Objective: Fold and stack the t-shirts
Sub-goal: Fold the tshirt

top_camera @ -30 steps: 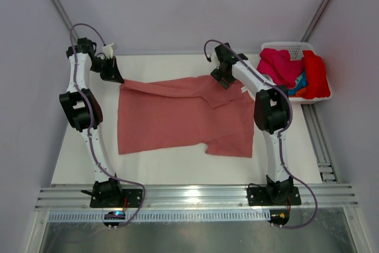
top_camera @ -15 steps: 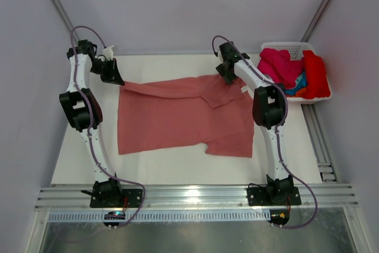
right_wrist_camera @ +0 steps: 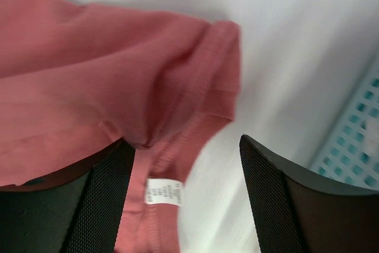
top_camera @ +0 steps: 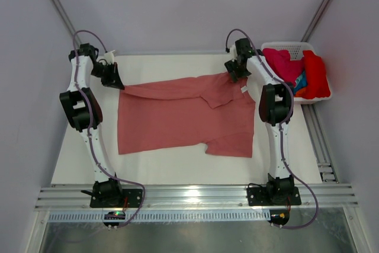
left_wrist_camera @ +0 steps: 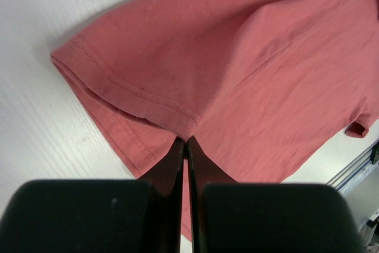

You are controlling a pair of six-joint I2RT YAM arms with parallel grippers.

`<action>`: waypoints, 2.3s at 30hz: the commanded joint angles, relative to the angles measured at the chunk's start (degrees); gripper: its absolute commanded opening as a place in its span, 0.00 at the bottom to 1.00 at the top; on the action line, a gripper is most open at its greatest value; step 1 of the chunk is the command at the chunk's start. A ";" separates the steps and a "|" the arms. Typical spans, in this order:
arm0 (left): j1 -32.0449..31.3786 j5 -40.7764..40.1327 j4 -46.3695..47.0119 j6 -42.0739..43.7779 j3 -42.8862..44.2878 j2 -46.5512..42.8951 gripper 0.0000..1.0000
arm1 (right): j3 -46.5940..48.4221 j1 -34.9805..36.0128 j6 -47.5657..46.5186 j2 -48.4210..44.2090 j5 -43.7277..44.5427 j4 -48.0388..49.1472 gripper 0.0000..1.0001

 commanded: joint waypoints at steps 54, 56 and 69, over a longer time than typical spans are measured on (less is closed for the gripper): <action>-2.51 -8.29 0.56 0.80 -1.52 -4.26 0.00 | 1.63 -4.70 2.22 -3.18 -4.28 9.69 0.03; -1.46 -8.29 0.29 0.98 -1.34 -4.26 0.00 | 1.81 -4.88 1.60 -3.19 -4.10 9.51 0.03; 0.39 -7.59 -0.41 1.86 -3.71 -6.72 0.00 | 2.16 -5.06 -1.12 -3.01 -11.12 5.82 0.03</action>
